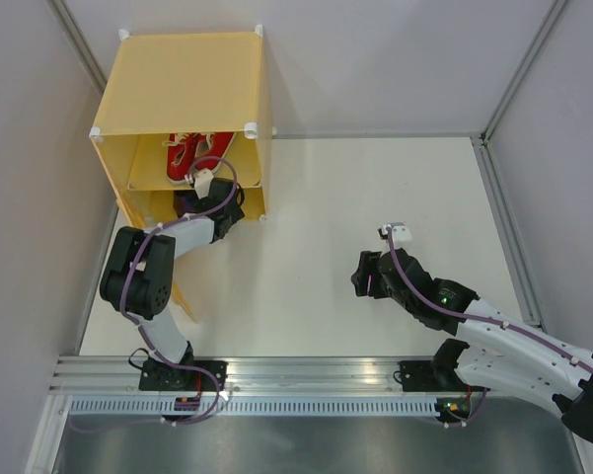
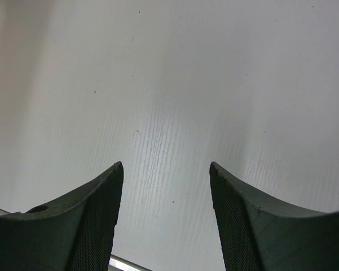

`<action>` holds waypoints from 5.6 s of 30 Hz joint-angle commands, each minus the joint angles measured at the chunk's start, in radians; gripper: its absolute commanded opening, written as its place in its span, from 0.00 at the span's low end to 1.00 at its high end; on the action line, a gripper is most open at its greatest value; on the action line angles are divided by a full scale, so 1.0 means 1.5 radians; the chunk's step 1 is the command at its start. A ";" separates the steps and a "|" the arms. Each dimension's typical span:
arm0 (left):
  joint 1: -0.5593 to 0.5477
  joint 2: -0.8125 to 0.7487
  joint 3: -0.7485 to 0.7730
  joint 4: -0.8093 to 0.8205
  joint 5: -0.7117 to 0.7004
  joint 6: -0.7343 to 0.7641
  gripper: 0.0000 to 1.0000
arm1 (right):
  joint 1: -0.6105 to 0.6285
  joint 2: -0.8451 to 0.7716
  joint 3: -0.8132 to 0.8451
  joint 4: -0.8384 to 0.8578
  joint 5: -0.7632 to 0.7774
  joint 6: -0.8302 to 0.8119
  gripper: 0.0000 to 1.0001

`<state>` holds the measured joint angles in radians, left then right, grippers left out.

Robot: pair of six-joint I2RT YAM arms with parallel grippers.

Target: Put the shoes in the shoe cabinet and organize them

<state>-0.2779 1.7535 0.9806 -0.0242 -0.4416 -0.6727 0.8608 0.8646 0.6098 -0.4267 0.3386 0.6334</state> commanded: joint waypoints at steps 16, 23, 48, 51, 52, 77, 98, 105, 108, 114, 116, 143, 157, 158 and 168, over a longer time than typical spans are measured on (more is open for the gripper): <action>0.008 -0.154 -0.154 0.068 0.045 -0.068 0.62 | -0.001 -0.022 -0.013 0.009 -0.005 0.018 0.67; 0.059 -0.181 -0.218 0.083 0.088 -0.133 0.47 | -0.001 -0.032 -0.021 0.006 -0.002 0.018 0.67; 0.100 -0.055 -0.114 0.117 0.057 -0.272 0.37 | -0.001 -0.033 -0.031 0.006 0.019 0.009 0.67; 0.100 -0.048 -0.103 0.116 0.052 -0.271 0.37 | -0.002 -0.031 -0.031 0.007 0.022 0.008 0.67; 0.100 -0.045 -0.098 0.116 0.053 -0.269 0.37 | -0.002 -0.031 -0.031 0.008 0.023 0.007 0.67; 0.101 -0.275 -0.230 0.042 0.087 -0.214 0.50 | -0.003 -0.038 -0.016 -0.001 0.011 0.009 0.67; 0.109 -0.543 -0.162 -0.177 -0.031 -0.091 0.55 | -0.002 -0.058 0.003 -0.010 0.007 0.001 0.67; 0.149 -0.473 -0.122 -0.078 -0.037 -0.135 0.49 | -0.003 -0.073 0.001 -0.020 0.019 -0.003 0.67; 0.159 -0.432 -0.095 -0.061 -0.026 -0.130 0.49 | -0.003 -0.074 -0.004 -0.022 0.027 -0.004 0.67; 0.183 -0.354 -0.047 -0.040 0.018 -0.125 0.49 | -0.003 -0.071 -0.012 -0.017 0.027 -0.005 0.68; 0.184 -0.340 -0.036 -0.036 0.025 -0.126 0.49 | -0.003 -0.069 -0.012 -0.016 0.029 -0.007 0.67; 0.217 -0.210 0.045 -0.016 0.069 -0.144 0.49 | -0.003 -0.063 -0.012 -0.019 0.033 -0.008 0.67; 0.217 -0.182 0.082 -0.016 0.073 -0.144 0.52 | -0.004 -0.065 -0.012 -0.023 0.034 -0.007 0.67; 0.217 -0.180 0.082 -0.016 0.073 -0.144 0.52 | -0.004 -0.065 -0.012 -0.023 0.034 -0.006 0.68; 0.217 -0.169 0.082 -0.017 0.073 -0.139 0.54 | -0.004 -0.073 -0.014 -0.032 0.035 -0.004 0.67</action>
<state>0.0448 1.4921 1.0592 -0.1104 -0.3542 -0.8566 0.8589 0.7689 0.5747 -0.4709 0.3687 0.6312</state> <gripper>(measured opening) 0.537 0.676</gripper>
